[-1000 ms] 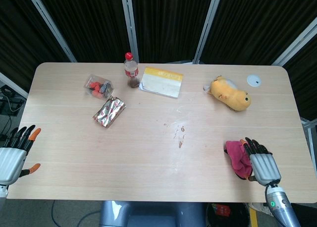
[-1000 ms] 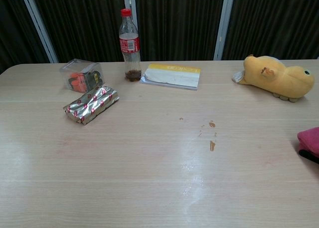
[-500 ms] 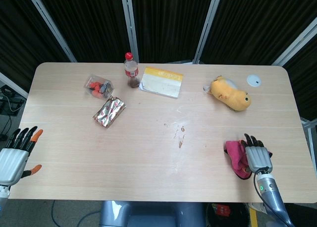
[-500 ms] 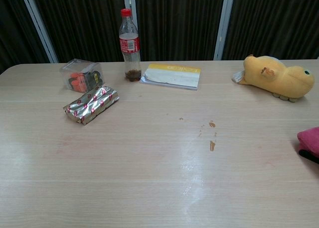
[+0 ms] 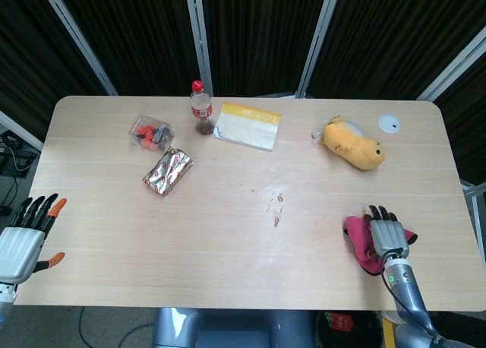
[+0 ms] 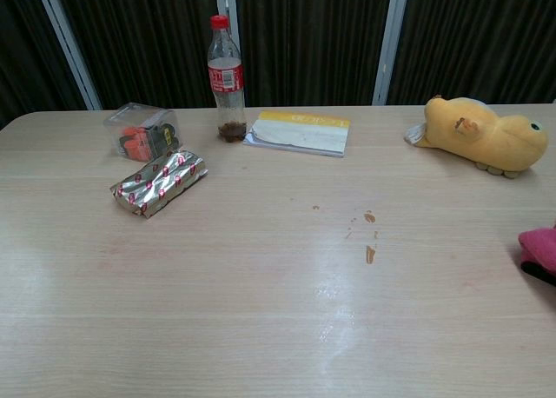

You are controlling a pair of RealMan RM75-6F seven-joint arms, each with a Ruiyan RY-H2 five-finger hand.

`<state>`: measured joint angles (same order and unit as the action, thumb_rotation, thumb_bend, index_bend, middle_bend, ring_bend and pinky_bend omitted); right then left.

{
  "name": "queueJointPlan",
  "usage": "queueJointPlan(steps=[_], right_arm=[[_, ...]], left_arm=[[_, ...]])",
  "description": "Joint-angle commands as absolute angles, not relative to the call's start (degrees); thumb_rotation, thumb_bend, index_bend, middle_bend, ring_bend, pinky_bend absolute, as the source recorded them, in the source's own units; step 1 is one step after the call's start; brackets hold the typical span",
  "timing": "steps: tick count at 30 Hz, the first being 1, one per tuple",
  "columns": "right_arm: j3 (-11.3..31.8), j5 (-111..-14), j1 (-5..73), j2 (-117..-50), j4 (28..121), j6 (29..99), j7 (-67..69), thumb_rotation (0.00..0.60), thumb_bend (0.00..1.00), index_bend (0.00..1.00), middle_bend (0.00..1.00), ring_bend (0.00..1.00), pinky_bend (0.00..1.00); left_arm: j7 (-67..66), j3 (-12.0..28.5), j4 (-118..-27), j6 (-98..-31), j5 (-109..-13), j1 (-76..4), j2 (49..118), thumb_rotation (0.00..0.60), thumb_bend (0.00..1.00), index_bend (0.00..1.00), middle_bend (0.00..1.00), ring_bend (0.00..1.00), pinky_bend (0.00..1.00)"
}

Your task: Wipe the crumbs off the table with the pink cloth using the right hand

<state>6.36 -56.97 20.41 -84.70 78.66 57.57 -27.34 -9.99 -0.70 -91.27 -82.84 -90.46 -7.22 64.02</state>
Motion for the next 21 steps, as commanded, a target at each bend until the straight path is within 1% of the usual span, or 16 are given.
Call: queueJointPlan(steps=[1, 2, 3, 4, 5, 6, 8, 11, 21], right_arm=[[6.6, -58.3, 20.5, -87.1, 76.4, 58.8, -24.8, 0.6, 0.38, 0.38, 0.16, 0.03, 0.21], [6.7, -59.5, 20.4, -87.7, 75.7, 59.6, -23.6, 0.6, 0.46, 0.45, 0.23, 0.08, 0.28], [6.7, -60.8, 20.2, -88.3, 75.0, 60.5, -22.4, 0.6, 0.52, 0.51, 0.31, 0.17, 0.38], [6.5, -62.5, 20.2, -88.9, 74.2, 61.4, -21.1, 0.6, 0.54, 0.56, 0.36, 0.23, 0.44], [6.3, -63.7, 20.1, -89.3, 73.7, 62.0, -20.3, 0.6, 0.56, 0.61, 0.44, 0.32, 0.53], [6.2, -64.7, 20.1, -89.6, 73.2, 62.5, -19.5, 0.6, 0.58, 0.65, 0.5, 0.39, 0.59], [6.1, -66.9, 20.3, -90.3, 72.6, 63.5, -17.7, 0.6, 0.59, 0.7, 0.57, 0.46, 0.66], [6.4, -67.9, 21.1, -90.8, 72.3, 63.5, -17.5, 0.6, 0.6, 0.73, 0.6, 0.49, 0.69], [9.6, -65.3, 24.6, -94.4, 72.3, 61.9, -21.5, 0.6, 0.6, 0.73, 0.6, 0.5, 0.69]], left_arm=[[-10.2, -0.7, -91.3, -82.9, -90.4, -7.2, 64.2, 0.6, 0.0, 0.0, 0.0, 0.0, 0.0], [-10.2, -0.7, -91.3, -82.9, -90.3, -7.2, 64.2, 0.6, 0.0, 0.0, 0.0, 0.0, 0.0], [-10.2, -0.6, -91.3, -82.9, -90.3, -7.2, 64.2, 0.6, 0.0, 0.0, 0.0, 0.0, 0.0], [-10.2, -0.6, -91.4, -82.9, -90.2, -7.2, 64.3, 0.6, 0.0, 0.0, 0.0, 0.0, 0.0], [-10.1, -0.5, -91.4, -82.9, -90.1, -7.2, 64.4, 0.6, 0.0, 0.0, 0.0, 0.0, 0.0], [-10.0, -0.5, -91.4, -82.9, -90.1, -7.2, 64.4, 0.6, 0.0, 0.0, 0.0, 0.0, 0.0], [-9.5, -0.4, -91.3, -83.4, -90.4, -7.2, 64.6, 0.6, 0.0, 0.0, 0.0, 0.0, 0.0], [-9.1, -0.3, -91.1, -83.9, -90.5, -7.0, 64.9, 0.6, 0.0, 0.0, 0.0, 0.0, 0.0], [-9.7, -0.3, -90.5, -83.9, -90.9, -7.1, 65.0, 0.6, 0.0, 0.0, 0.0, 0.0, 0.0]])
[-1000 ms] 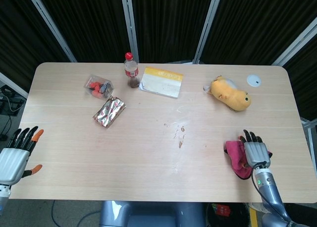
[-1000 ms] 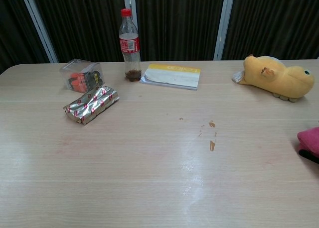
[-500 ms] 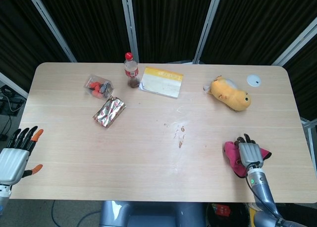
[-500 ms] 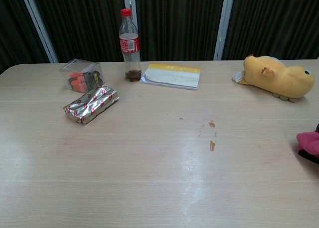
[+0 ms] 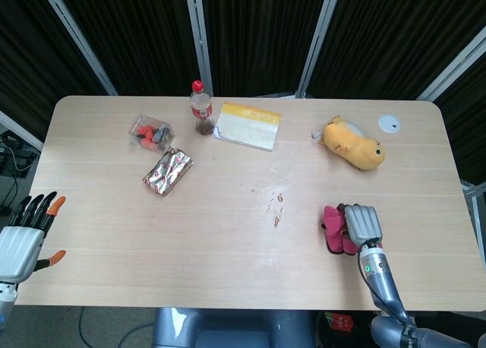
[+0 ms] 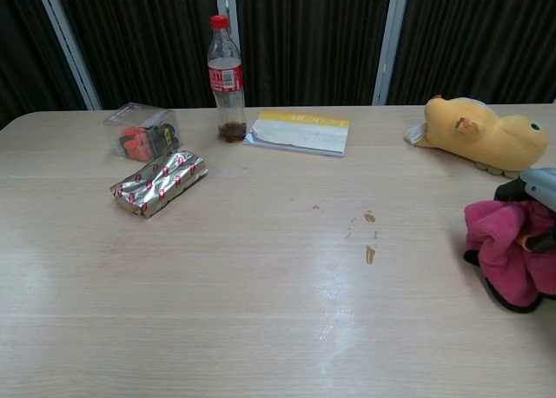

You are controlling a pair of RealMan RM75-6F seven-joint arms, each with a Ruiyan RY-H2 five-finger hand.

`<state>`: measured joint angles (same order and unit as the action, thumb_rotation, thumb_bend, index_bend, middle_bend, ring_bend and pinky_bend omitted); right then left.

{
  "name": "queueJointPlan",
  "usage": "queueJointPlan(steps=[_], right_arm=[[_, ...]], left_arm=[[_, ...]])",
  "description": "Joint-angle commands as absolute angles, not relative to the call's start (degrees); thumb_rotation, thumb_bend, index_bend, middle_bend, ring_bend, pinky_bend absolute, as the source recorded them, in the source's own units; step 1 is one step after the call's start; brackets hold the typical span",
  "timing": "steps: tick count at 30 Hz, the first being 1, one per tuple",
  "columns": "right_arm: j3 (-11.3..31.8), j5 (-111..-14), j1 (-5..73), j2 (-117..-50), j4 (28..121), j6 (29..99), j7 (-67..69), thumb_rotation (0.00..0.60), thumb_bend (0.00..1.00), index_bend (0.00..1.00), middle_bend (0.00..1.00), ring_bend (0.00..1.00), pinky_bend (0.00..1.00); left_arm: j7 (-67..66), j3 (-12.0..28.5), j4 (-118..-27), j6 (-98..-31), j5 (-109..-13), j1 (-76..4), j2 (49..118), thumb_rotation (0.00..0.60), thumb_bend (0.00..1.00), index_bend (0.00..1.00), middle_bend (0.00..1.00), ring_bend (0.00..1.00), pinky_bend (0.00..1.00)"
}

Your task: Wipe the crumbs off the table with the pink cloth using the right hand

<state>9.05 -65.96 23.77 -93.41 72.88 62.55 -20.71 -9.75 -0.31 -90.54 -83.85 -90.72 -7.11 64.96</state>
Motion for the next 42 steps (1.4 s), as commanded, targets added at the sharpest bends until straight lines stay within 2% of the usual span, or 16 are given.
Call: queueJointPlan(steps=[1, 20, 42], right_arm=[[9.9, -64.9, 25.0, -94.9, 72.0, 61.6, -21.9, 0.6, 0.6, 0.73, 0.6, 0.5, 0.69], [16.0, -57.7, 34.0, -106.3, 60.1, 55.8, -24.5, 0.6, 0.6, 0.73, 0.6, 0.49, 0.69], [18.5, -59.2, 41.7, -117.6, 43.5, 52.6, -19.9, 0.6, 0.6, 0.73, 0.6, 0.49, 0.69]], left_arm=[[-9.7, -0.3, -90.4, -84.0, -91.0, -7.1, 65.0, 0.6, 0.0, 0.0, 0.0, 0.0, 0.0], [-7.4, -0.3, -92.3, -82.5, -89.3, -7.3, 63.7, 0.6, 0.0, 0.0, 0.0, 0.0, 0.0], [-5.8, 0.3, -92.9, -81.3, -87.2, -7.6, 63.3, 0.6, 0.0, 0.0, 0.0, 0.0, 0.0]])
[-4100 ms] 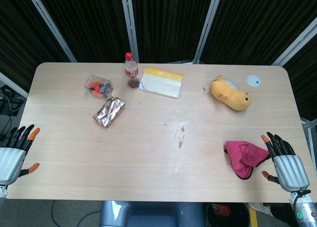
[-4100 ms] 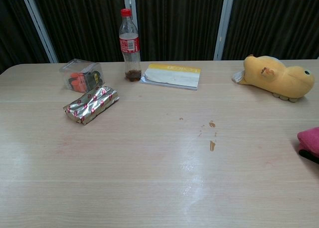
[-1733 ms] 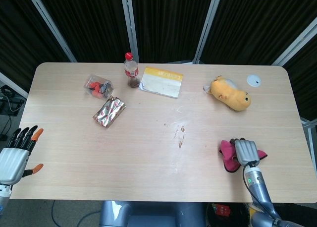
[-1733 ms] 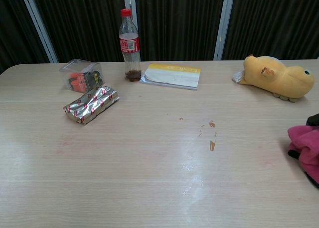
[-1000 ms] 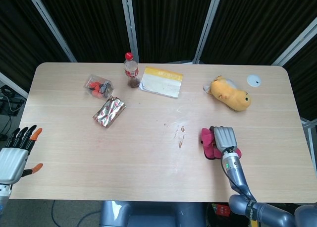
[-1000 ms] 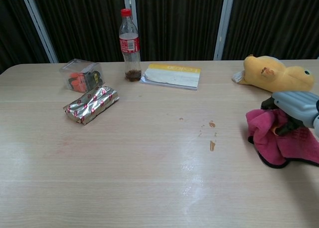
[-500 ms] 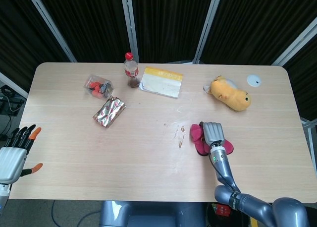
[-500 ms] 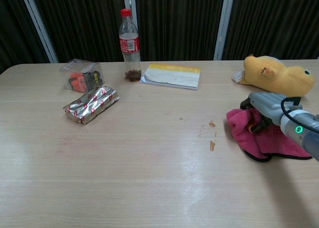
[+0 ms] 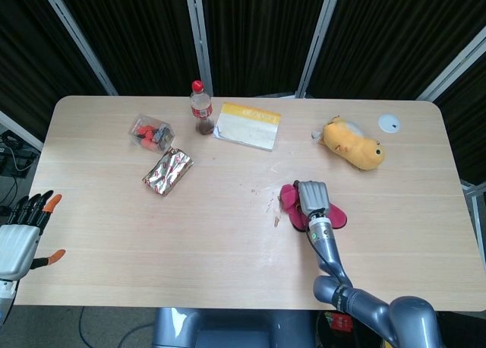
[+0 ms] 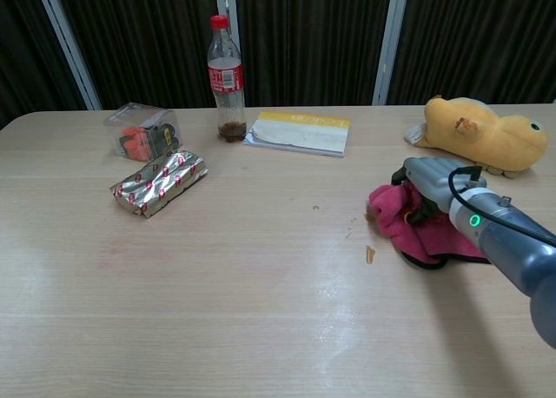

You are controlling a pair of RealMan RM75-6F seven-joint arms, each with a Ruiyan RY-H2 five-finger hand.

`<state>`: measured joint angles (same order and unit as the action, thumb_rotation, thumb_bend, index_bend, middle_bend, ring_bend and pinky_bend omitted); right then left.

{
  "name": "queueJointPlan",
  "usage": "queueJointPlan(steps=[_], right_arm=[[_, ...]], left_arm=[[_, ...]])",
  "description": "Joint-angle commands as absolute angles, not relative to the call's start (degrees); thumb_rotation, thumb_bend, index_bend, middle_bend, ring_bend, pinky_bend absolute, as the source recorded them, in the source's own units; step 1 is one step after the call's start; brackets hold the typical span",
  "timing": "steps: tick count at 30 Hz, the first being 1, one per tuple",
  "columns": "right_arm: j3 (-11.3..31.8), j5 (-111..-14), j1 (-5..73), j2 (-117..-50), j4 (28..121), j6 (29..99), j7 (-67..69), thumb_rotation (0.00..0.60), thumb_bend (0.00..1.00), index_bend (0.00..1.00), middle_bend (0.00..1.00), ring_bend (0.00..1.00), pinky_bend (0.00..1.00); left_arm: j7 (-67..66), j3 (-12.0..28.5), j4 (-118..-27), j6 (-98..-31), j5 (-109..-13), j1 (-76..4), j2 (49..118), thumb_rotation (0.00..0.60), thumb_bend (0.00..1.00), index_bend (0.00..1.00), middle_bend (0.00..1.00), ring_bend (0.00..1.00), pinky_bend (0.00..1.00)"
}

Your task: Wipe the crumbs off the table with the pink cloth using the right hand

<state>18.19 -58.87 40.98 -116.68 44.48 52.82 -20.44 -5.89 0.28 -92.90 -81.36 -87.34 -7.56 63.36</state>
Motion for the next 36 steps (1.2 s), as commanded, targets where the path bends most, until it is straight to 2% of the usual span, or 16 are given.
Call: queueJointPlan(steps=[1, 15, 36], right_arm=[[18.7, -59.2, 42.0, -117.9, 43.0, 52.5, -19.7, 0.6, 0.6, 0.73, 0.6, 0.49, 0.69], [19.3, -61.4, 44.7, -121.9, 40.9, 52.2, -16.3, 0.6, 0.6, 0.73, 0.6, 0.49, 0.69], [14.1, -60.4, 35.9, -115.3, 64.4, 58.4, -21.9, 0.6, 0.6, 0.73, 0.6, 0.49, 0.69]], left_arm=[[-5.8, 0.3, -92.9, -81.2, -87.2, -7.6, 63.4, 0.6, 0.0, 0.0, 0.0, 0.0, 0.0], [-5.4, 0.4, -93.2, -80.5, -86.1, -7.7, 63.1, 0.6, 0.0, 0.0, 0.0, 0.0, 0.0], [-5.8, 0.4, -94.1, -80.8, -85.6, -7.3, 62.9, 0.6, 0.0, 0.0, 0.0, 0.0, 0.0]])
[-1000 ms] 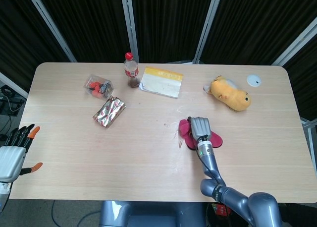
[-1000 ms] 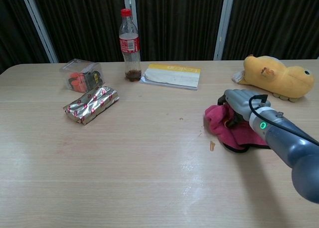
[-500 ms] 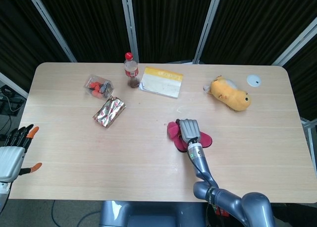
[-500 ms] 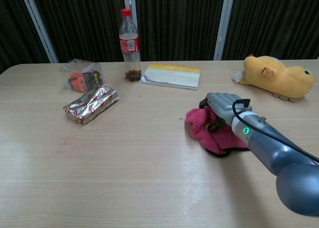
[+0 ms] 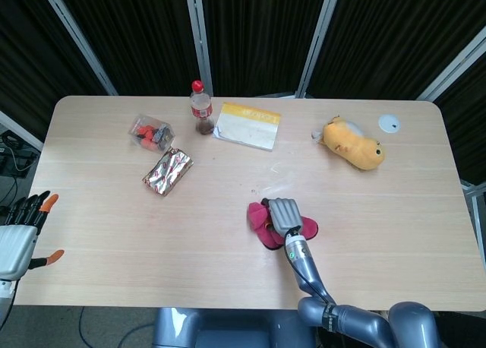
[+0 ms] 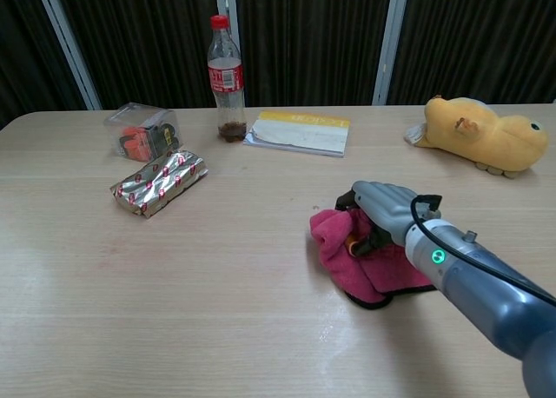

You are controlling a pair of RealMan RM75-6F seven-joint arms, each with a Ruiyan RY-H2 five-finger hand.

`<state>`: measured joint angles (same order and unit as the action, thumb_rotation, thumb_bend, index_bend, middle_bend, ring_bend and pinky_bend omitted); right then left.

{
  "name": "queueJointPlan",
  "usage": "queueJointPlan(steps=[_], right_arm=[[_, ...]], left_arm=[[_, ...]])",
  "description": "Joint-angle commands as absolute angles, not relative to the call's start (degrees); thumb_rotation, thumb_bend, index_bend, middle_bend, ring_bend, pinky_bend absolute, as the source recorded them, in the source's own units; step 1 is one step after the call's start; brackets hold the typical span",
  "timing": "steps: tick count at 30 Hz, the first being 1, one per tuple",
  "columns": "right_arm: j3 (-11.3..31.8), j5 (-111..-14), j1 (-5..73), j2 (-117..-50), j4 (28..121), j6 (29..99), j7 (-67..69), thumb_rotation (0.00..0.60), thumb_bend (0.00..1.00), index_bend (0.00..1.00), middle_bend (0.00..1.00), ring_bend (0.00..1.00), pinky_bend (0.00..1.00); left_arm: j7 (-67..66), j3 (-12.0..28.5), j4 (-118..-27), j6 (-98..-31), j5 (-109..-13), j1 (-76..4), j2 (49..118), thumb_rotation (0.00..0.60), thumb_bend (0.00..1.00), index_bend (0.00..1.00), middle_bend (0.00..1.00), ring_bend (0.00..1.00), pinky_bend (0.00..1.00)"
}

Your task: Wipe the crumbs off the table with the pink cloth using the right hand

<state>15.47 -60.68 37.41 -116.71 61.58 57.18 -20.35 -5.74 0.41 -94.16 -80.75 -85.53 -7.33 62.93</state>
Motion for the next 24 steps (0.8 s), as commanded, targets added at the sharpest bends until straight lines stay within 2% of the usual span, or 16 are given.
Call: queueJointPlan(steps=[1, 6, 11, 18, 24], right_arm=[[13.9, -60.4, 35.7, -115.0, 65.1, 58.7, -22.4, 0.6, 0.6, 0.73, 0.6, 0.49, 0.69], [13.0, -59.8, 34.6, -113.4, 69.1, 59.8, -24.6, 0.6, 0.6, 0.73, 0.6, 0.49, 0.69], [13.6, -58.7, 34.8, -114.4, 68.7, 59.3, -24.6, 0.6, 0.6, 0.73, 0.6, 0.49, 0.69], [16.6, -59.7, 39.6, -120.4, 56.8, 55.4, -20.6, 0.6, 0.6, 0.73, 0.6, 0.49, 0.69], [19.8, -60.7, 43.2, -122.7, 48.5, 53.5, -16.3, 0.6, 0.6, 0.73, 0.6, 0.49, 0.69]], left_arm=[[-5.8, 0.4, -94.1, -80.9, -85.7, -7.3, 62.9, 0.6, 0.0, 0.0, 0.0, 0.0, 0.0], [-5.5, 0.3, -94.4, -80.9, -85.7, -7.2, 62.8, 0.6, 0.0, 0.0, 0.0, 0.0, 0.0], [-4.8, 0.5, -94.2, -81.6, -85.9, -7.0, 62.9, 0.6, 0.0, 0.0, 0.0, 0.0, 0.0], [-4.2, 0.9, -94.2, -81.5, -85.0, -6.9, 62.8, 0.6, 0.0, 0.0, 0.0, 0.0, 0.0], [-3.7, 1.1, -94.7, -80.7, -84.1, -7.0, 62.5, 0.6, 0.0, 0.0, 0.0, 0.0, 0.0]])
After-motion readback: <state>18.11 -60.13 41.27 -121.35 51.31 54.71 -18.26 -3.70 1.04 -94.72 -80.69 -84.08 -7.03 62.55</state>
